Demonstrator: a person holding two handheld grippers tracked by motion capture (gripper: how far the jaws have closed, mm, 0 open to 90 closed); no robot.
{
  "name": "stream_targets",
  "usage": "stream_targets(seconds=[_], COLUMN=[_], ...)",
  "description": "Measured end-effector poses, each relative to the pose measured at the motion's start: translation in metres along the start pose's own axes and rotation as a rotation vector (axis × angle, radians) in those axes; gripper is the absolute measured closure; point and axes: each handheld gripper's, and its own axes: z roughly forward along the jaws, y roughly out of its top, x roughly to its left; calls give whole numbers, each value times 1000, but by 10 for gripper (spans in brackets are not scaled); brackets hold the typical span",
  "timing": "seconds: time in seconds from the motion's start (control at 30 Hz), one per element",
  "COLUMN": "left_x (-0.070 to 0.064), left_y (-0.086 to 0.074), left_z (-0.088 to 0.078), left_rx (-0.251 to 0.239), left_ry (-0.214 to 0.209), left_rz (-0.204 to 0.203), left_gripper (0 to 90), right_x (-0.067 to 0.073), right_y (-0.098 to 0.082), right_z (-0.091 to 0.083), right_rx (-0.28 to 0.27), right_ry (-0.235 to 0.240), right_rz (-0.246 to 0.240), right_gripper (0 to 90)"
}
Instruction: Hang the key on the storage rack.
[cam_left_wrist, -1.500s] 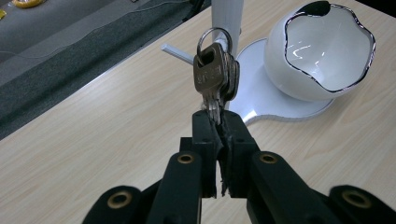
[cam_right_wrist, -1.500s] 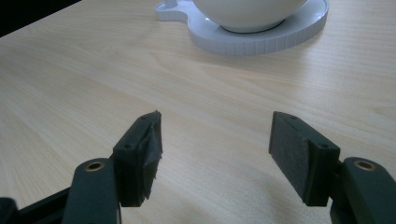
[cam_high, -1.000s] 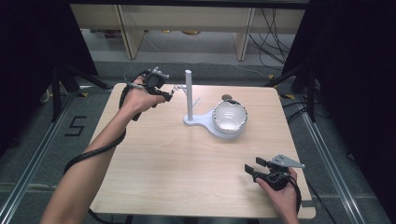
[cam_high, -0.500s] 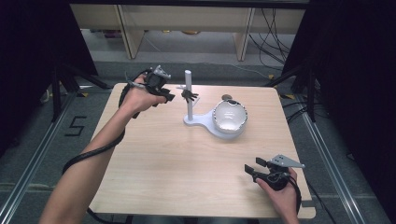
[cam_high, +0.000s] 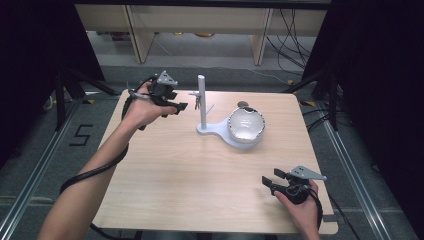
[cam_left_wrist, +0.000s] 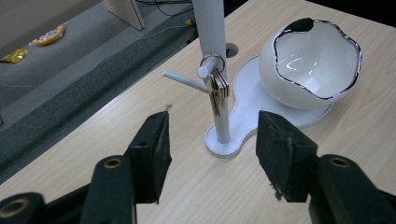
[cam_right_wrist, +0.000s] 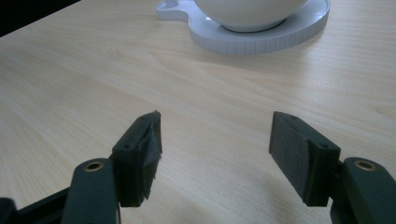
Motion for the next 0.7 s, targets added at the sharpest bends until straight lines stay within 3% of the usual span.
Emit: stream_targets(seconds=[0.17,0.47,0.7], left_x=[-4,-11,-18], left_y=[-7,-24,-37], left_z=[-8,-21,-29], left_rx=[-27,-32,-60], left_ry=[6,9,8], left_rz=[-13,5,-7], left_gripper=[391,355,339], right_x=[0,1,1], right_y=[0,-1,-1], right_z=[3,1,1], right_rx=[-15,-17,-17], right_ry=[-24,-8,-11], right_rz=[-12,3,-2], right_gripper=[353,353,353])
